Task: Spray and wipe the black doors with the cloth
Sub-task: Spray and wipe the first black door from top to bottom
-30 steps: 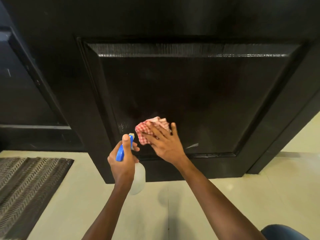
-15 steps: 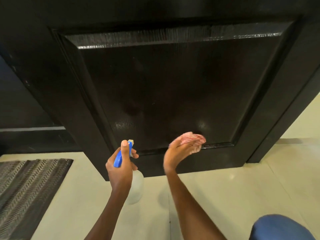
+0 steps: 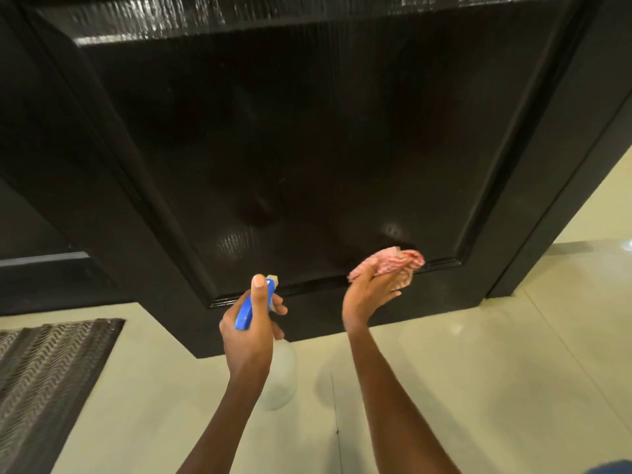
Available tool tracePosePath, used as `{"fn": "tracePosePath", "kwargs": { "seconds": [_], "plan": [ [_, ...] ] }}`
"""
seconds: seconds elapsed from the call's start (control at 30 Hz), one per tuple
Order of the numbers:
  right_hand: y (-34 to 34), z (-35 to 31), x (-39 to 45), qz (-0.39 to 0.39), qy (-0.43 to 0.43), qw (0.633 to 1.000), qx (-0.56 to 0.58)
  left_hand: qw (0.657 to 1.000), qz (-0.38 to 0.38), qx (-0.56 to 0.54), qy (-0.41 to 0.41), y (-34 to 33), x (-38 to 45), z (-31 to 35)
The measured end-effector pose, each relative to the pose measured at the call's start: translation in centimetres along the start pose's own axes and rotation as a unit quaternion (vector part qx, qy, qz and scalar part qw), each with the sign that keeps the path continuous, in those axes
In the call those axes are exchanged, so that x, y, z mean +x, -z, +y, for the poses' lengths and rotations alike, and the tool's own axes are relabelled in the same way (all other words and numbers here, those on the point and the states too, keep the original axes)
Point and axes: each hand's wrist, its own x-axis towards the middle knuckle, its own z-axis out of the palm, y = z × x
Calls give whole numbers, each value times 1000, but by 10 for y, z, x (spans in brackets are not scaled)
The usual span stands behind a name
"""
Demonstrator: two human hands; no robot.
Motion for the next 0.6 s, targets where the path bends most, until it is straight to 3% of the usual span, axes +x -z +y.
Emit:
{"fn": "tracePosePath", "kwargs": {
  "seconds": [0.07,0.13,0.23,0.3,0.37,0.43,0.5,0.6],
  "plan": [
    [6,-10,16,54,-78,993,68,1000,5,-2,1,0,4,0],
    [2,-14,12,56,-71,991,102,1000,8,-1,-7,-2,8,0],
    [-18,-1,-27,-25,58,998,21,999,33,7,-19,-6,12,2],
    [-33,21,-73,-99,156,981,-59,998,61,0,-28,-6,17,8],
    [-41,41,-120,-178,245,937,-171,996,75,2,-45,-6,21,13],
    [-47,62,-151,-239,367,862,-255,994,89,19,-56,-2,24,15],
    [-52,73,-159,-273,469,796,-268,992,111,23,-48,7,28,11],
    [-54,74,-145,-296,541,736,-280,990,124,47,-45,24,33,3]
  ]
}}
